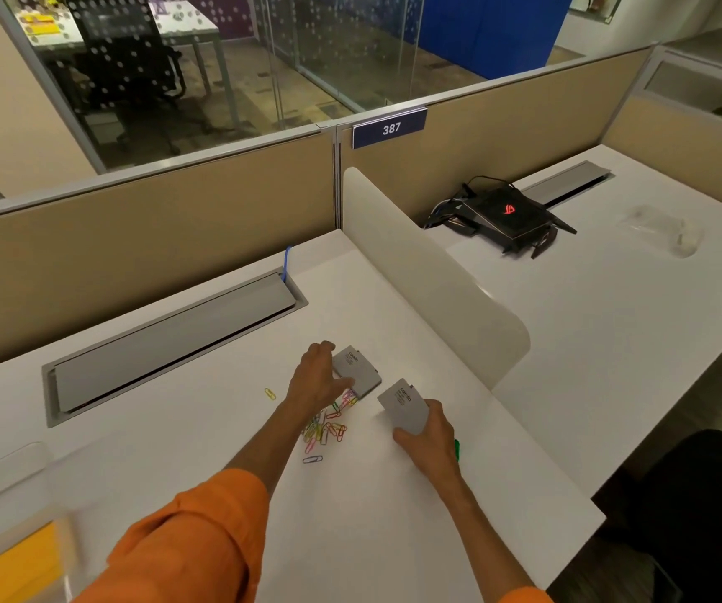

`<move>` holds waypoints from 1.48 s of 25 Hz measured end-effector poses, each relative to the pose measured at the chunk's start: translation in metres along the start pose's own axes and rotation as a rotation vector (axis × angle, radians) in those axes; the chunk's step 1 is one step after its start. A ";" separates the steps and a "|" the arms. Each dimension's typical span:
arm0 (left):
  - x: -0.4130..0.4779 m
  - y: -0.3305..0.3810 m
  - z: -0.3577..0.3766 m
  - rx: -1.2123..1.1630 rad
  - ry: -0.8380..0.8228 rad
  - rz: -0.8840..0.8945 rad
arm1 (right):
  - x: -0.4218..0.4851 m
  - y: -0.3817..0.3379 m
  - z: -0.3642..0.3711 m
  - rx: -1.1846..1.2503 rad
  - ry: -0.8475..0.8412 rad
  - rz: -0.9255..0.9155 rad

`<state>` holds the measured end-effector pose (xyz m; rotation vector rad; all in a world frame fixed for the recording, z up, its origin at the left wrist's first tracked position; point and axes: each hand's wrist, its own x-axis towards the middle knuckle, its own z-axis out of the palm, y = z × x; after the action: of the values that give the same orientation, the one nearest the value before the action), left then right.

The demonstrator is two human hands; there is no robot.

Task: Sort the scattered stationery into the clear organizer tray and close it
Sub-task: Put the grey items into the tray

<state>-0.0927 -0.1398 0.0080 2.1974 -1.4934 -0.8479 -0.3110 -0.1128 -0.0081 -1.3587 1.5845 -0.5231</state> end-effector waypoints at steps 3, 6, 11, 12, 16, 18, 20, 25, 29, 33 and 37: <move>0.014 0.010 0.013 0.156 -0.072 -0.021 | 0.000 -0.001 -0.011 0.029 0.041 0.036; 0.020 0.015 0.031 0.303 -0.047 0.047 | 0.003 0.000 -0.015 0.056 0.049 0.052; 0.026 0.019 0.047 0.315 0.063 0.095 | 0.012 0.005 -0.016 0.075 0.040 0.066; 0.028 0.020 0.046 0.296 0.078 0.103 | 0.014 0.005 -0.015 0.079 0.038 0.067; 0.026 0.020 0.040 0.182 0.119 0.131 | 0.019 0.000 -0.016 0.135 0.021 0.061; 0.019 0.021 0.034 0.102 0.144 0.163 | 0.024 -0.006 -0.016 0.210 -0.029 0.043; 0.007 0.022 0.027 0.049 0.167 0.200 | 0.028 -0.015 -0.013 0.314 -0.100 -0.006; -0.029 0.015 0.009 0.043 0.261 0.256 | 0.030 -0.047 0.007 0.349 -0.171 -0.092; -0.055 0.004 -0.005 -0.093 0.282 0.270 | 0.023 -0.070 0.030 0.303 -0.184 -0.146; -0.085 -0.012 -0.019 -0.201 0.327 0.278 | 0.004 -0.089 0.048 0.259 -0.231 -0.209; -0.114 -0.026 -0.027 -0.385 0.359 0.252 | -0.019 -0.103 0.071 0.208 -0.358 -0.198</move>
<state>-0.0868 -0.0263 0.0453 1.7268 -1.2716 -0.5647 -0.1982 -0.1071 0.0496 -1.3683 1.0837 -0.5148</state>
